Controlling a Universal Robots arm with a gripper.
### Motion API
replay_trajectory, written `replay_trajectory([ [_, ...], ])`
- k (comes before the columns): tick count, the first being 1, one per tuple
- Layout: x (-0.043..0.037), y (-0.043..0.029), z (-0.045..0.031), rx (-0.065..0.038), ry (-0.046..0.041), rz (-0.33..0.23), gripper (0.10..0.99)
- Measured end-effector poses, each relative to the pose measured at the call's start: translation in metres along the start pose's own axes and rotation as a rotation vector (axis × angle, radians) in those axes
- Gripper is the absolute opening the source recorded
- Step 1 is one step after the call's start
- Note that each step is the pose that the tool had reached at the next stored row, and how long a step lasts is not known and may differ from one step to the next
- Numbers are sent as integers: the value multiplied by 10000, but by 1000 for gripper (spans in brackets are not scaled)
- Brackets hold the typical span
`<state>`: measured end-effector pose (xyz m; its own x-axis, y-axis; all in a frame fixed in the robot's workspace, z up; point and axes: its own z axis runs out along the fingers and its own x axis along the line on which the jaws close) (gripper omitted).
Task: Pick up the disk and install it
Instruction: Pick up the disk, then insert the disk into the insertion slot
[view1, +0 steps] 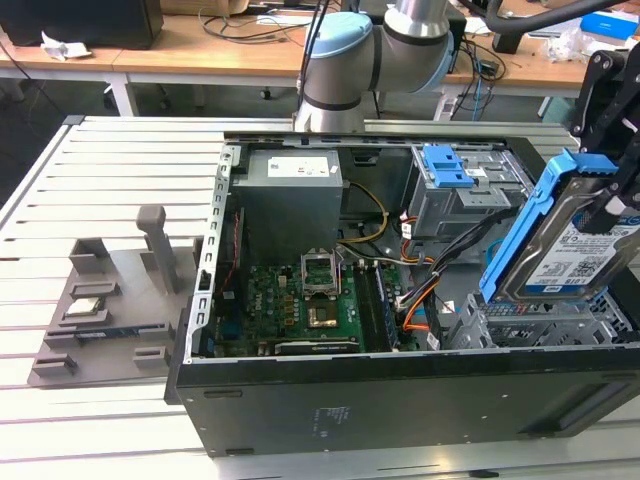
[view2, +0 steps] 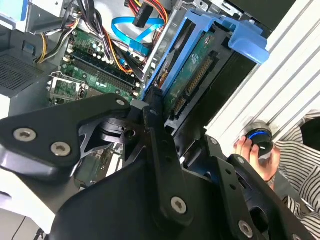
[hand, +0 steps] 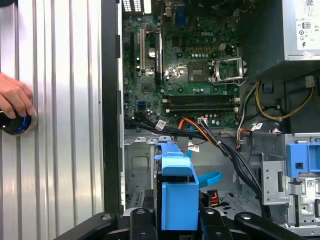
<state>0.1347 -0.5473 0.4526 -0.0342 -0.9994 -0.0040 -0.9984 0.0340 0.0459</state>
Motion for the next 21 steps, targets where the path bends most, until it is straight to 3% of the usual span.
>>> replay_trajectory([
  [10, 0, 0, 2, 0, 3, 0, 361],
  [21, -7, -26, 144, 1, 15, 1, 361],
])
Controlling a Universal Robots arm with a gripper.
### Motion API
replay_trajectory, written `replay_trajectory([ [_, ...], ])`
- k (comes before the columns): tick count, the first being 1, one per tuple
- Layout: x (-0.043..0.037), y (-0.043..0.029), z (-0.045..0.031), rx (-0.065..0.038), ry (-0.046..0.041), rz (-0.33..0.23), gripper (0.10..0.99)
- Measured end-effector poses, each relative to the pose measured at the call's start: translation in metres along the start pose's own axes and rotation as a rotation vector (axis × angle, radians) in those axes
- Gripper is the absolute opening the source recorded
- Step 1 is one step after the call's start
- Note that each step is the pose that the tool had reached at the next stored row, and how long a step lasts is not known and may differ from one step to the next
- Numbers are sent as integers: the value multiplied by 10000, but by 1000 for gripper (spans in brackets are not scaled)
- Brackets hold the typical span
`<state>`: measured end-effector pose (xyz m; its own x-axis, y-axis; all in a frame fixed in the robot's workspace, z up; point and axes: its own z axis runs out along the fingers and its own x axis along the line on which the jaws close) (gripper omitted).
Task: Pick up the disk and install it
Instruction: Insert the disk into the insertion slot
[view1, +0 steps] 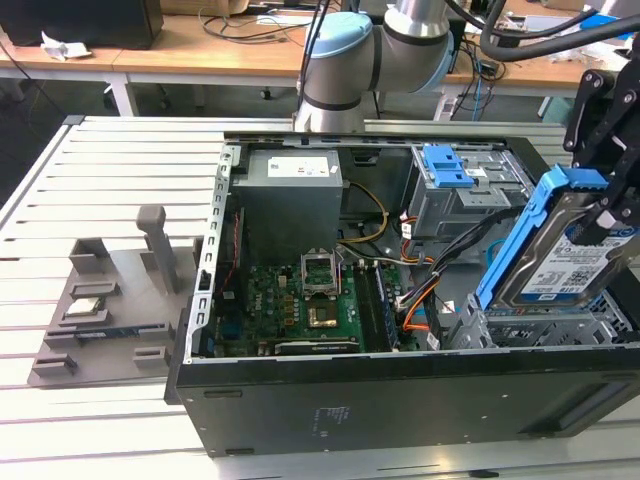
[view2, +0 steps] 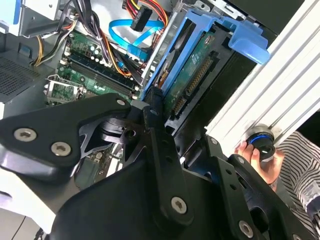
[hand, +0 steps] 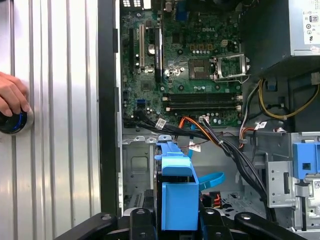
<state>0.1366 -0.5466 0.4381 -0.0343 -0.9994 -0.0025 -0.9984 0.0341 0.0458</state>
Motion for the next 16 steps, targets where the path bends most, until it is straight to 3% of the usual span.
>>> replay_trajectory([
  [1, 0, -1, 11, 0, -2, -1, 361],
  [4, 0, -7, 139, -1, 1, -1, 361],
  [16, 1, -18, 389, 0, -1, -2, 361],
])
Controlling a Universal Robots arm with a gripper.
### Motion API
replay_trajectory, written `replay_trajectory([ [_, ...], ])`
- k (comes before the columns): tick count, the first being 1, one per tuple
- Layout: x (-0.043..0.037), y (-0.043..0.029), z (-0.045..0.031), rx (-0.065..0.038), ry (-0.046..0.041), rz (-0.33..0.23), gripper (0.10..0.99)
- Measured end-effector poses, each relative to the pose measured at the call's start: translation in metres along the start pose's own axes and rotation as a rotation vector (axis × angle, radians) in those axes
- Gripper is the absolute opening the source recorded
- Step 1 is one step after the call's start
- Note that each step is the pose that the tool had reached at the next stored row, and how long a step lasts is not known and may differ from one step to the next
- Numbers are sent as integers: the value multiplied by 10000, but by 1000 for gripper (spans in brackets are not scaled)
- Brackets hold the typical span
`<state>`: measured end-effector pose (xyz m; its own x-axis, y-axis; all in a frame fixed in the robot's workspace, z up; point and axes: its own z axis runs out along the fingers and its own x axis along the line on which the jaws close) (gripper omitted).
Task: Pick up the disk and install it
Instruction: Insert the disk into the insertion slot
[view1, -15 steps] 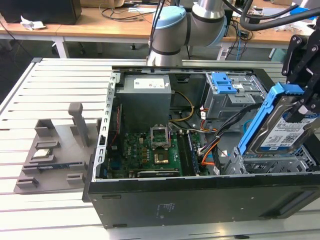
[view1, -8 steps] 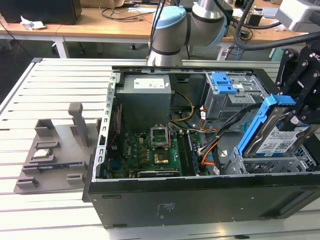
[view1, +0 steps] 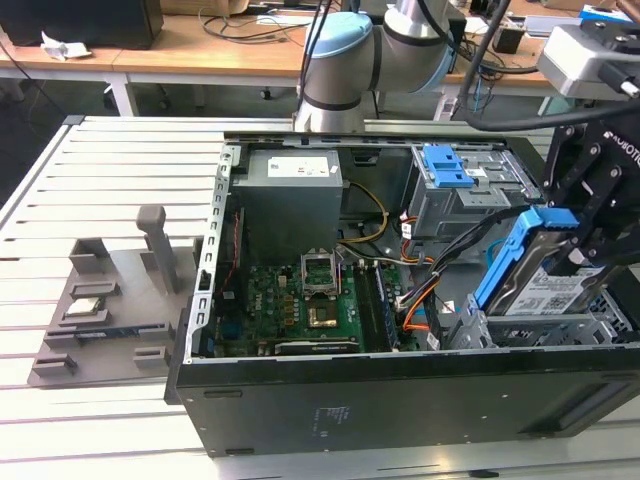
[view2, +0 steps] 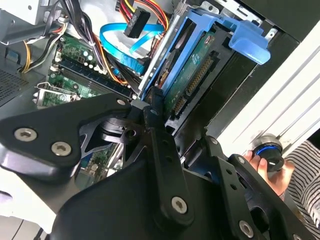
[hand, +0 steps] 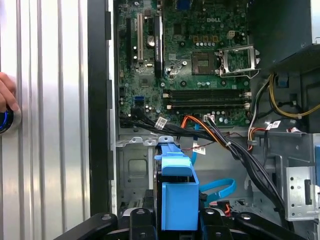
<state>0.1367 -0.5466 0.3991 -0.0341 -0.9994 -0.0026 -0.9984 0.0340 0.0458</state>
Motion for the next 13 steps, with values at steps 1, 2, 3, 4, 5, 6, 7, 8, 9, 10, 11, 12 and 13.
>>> replay_trajectory([
  [1, 0, -1, 28, 0, 0, 0, 361],
  [2, 0, -2, 43, 0, 1, 0, 361],
  [3, 0, -3, 56, 0, 1, 0, 361],
  [4, 0, -4, 76, 0, 1, 0, 361],
  [5, 0, -4, 94, 0, 0, 0, 361],
  [6, 0, -5, 107, 0, 0, 0, 361],
  [7, 0, -6, 124, 0, 2, 0, 361],
  [8, 0, -6, 128, 0, 2, 0, 361],
  [9, 1, -6, 128, 0, 3, 0, 361],
  [10, 1, -6, 129, 0, 2, 0, 361],
  [11, 1, -6, 131, 0, 1, 0, 361],
  [12, 1, -6, 131, 0, 1, 0, 361],
  [13, 0, -6, 132, 0, -1, 0, 361],
])
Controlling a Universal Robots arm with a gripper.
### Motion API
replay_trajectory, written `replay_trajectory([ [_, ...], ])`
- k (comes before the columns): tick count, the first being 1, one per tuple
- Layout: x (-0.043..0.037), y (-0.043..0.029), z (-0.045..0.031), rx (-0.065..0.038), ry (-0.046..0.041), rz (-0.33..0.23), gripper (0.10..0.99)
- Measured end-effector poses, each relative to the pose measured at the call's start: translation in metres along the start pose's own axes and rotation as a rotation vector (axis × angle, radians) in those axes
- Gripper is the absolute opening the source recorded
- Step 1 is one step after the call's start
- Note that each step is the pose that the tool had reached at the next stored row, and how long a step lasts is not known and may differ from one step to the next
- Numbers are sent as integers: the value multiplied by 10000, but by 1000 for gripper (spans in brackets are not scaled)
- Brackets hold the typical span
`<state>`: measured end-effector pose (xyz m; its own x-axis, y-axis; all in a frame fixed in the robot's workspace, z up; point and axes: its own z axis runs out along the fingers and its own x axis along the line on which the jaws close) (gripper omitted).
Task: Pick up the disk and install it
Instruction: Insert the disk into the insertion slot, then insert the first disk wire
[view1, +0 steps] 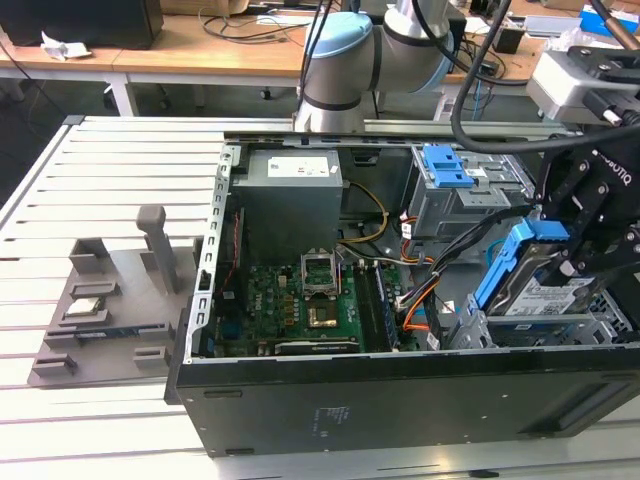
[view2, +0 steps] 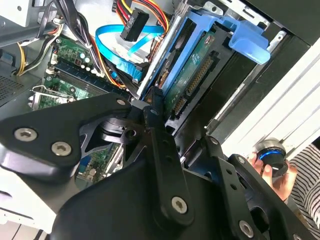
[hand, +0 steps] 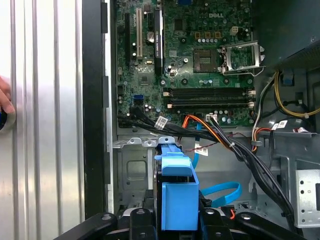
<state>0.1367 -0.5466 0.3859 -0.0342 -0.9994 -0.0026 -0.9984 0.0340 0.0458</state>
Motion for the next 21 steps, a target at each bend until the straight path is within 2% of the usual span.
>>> replay_trajectory([
  [1, 0, 0, 0, -1, 3, 0, 373],
  [2, 0, 0, 0, 0, 2, 0, 435],
  [4, 0, 0, 3, -1, 2, 0, 435],
  [7, 0, 0, 6, 0, 1, 0, 231],
  [8, 0, 0, 6, 0, 2, 0, 231],
  [10, 0, 0, 7, 0, 1, 0, 114],
  [21, 0, -1, 15, 0, 1, 0, 106],
])
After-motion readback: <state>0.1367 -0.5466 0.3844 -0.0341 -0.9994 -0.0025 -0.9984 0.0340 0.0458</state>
